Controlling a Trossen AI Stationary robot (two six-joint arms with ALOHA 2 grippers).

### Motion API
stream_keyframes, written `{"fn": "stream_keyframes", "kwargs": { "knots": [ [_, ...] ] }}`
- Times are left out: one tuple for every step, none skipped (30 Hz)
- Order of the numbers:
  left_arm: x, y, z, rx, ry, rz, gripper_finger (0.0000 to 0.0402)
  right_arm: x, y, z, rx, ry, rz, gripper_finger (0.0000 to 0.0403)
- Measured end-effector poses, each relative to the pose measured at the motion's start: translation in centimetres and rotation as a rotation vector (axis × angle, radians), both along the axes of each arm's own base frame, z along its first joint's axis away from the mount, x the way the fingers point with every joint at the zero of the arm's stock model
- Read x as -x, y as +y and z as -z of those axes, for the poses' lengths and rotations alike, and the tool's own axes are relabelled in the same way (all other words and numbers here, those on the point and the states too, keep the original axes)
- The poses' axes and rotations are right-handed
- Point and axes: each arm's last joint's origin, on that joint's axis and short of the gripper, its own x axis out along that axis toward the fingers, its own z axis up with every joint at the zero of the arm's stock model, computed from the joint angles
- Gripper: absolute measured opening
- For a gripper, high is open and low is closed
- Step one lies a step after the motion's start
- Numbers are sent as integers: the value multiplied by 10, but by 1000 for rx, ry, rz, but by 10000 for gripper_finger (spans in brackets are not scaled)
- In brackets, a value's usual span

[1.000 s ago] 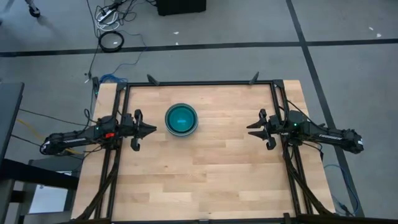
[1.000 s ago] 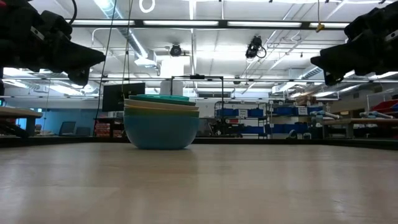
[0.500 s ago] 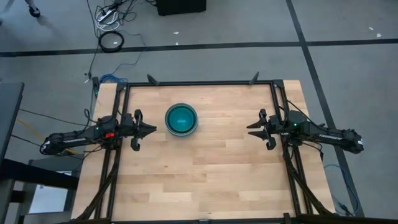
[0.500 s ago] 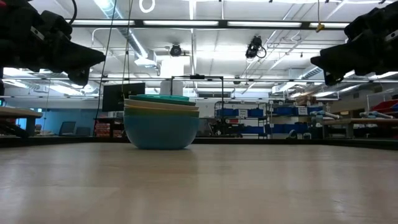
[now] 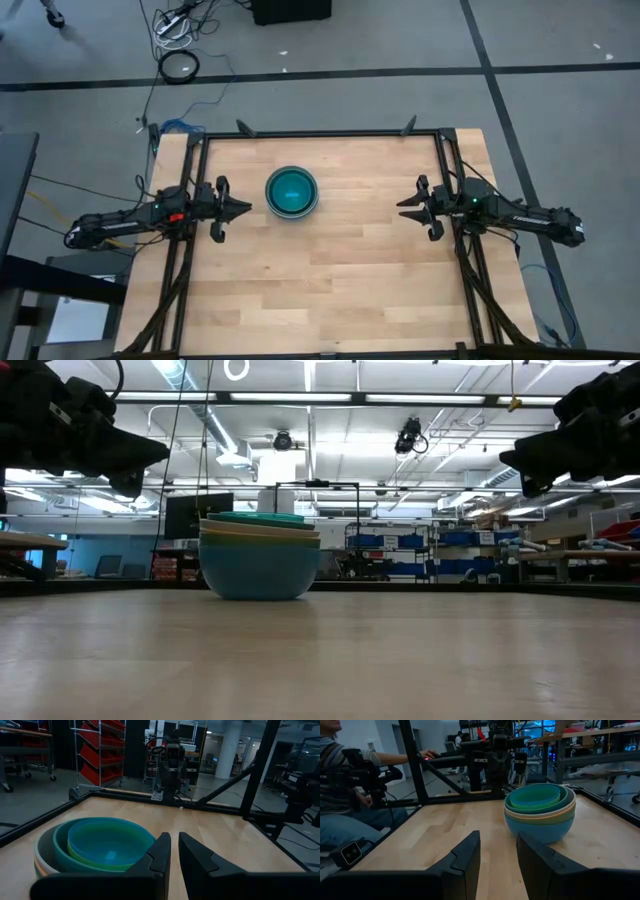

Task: Nest bowls inside each other
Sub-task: Return to Home Position

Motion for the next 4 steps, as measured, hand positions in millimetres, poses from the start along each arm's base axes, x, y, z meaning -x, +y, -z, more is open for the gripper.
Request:
{"fn": "stream_keyframes", "kwargs": {
  "knots": [
    [0, 0, 0, 0, 0, 0, 44, 0, 0, 0, 0, 0, 0, 118],
    [0, 0, 0, 0, 0, 0, 44, 0, 0, 0, 0, 0, 0, 118],
    [0, 0, 0, 0, 0, 1, 44, 0, 0, 0, 0, 0, 0, 118],
    [0, 0, 0, 0, 0, 0, 44, 0, 0, 0, 0, 0, 0, 118]
  ]
}}
